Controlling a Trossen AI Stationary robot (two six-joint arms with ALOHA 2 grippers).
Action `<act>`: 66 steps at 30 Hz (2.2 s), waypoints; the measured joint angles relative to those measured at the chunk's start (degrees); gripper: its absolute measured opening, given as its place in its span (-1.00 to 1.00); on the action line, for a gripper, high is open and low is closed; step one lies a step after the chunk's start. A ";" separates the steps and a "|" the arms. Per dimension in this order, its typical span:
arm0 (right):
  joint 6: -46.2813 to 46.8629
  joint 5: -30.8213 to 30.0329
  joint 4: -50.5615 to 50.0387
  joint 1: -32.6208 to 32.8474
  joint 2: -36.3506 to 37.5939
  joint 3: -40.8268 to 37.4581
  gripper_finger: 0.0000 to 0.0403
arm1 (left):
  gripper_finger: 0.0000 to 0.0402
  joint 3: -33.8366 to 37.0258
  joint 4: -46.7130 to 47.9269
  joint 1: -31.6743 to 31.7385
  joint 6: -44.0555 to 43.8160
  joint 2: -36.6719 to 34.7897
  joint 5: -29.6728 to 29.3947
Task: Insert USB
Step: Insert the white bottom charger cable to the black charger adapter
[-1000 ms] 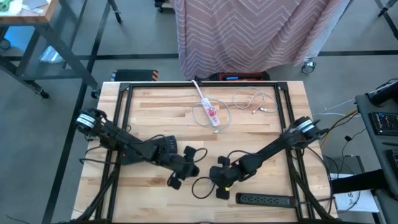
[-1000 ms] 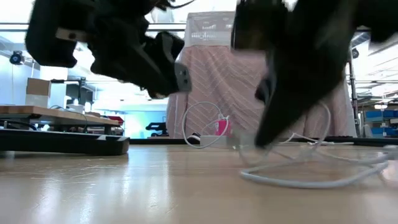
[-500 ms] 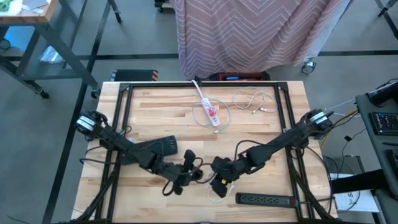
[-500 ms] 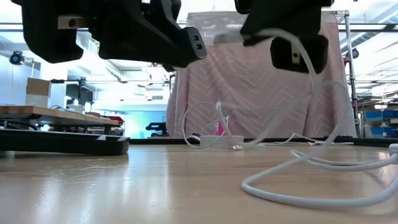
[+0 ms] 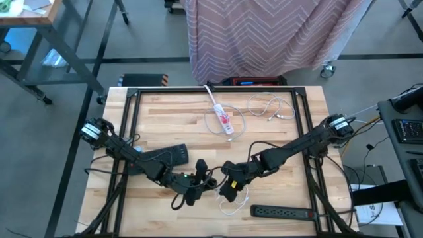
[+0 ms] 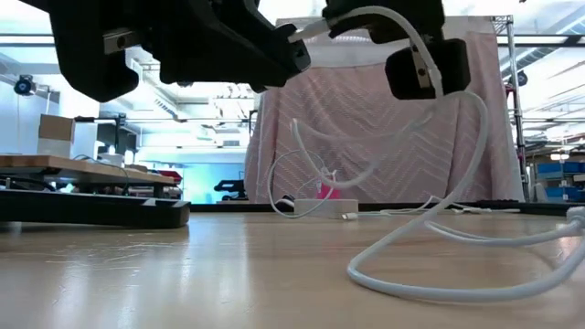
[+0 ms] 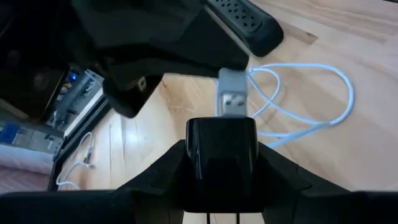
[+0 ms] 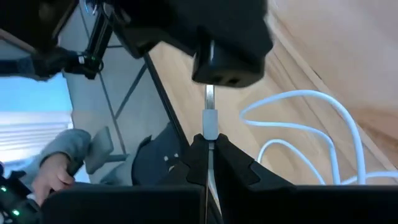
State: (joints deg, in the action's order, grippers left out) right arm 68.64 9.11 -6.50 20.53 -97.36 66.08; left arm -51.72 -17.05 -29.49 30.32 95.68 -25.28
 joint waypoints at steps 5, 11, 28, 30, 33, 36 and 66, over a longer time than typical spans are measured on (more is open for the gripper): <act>1.13 0.52 0.83 -0.68 0.13 0.00 -1.00 | -0.35 0.00 0.05 -0.53 1.10 0.00 -0.28; 3.82 0.50 1.33 -1.09 0.17 0.00 -1.00 | -0.35 0.00 -0.67 -2.08 3.44 0.00 -3.30; 5.94 1.19 2.22 -3.35 0.22 0.00 -1.00 | -0.35 0.13 -1.82 -2.59 5.21 0.00 -6.68; 5.34 1.58 2.22 -3.94 0.20 -0.02 -1.00 | -0.35 0.13 -1.78 -2.58 5.21 0.00 -6.86; 4.58 1.80 2.18 -4.79 0.17 -0.04 -1.00 | -0.35 0.15 -1.59 -2.54 5.21 0.00 -7.64; 3.86 1.87 2.20 -5.43 0.01 -0.04 -1.00 | -0.35 0.22 -1.48 -2.54 5.14 0.00 -8.71; -8.02 5.21 3.01 -7.81 -1.48 -0.02 -0.89 | -0.36 0.37 -2.81 -3.00 5.48 0.67 -10.25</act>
State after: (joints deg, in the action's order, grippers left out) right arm 60.61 14.32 -3.48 12.72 -98.85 66.07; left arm -51.35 -19.85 -32.49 35.80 96.35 -35.53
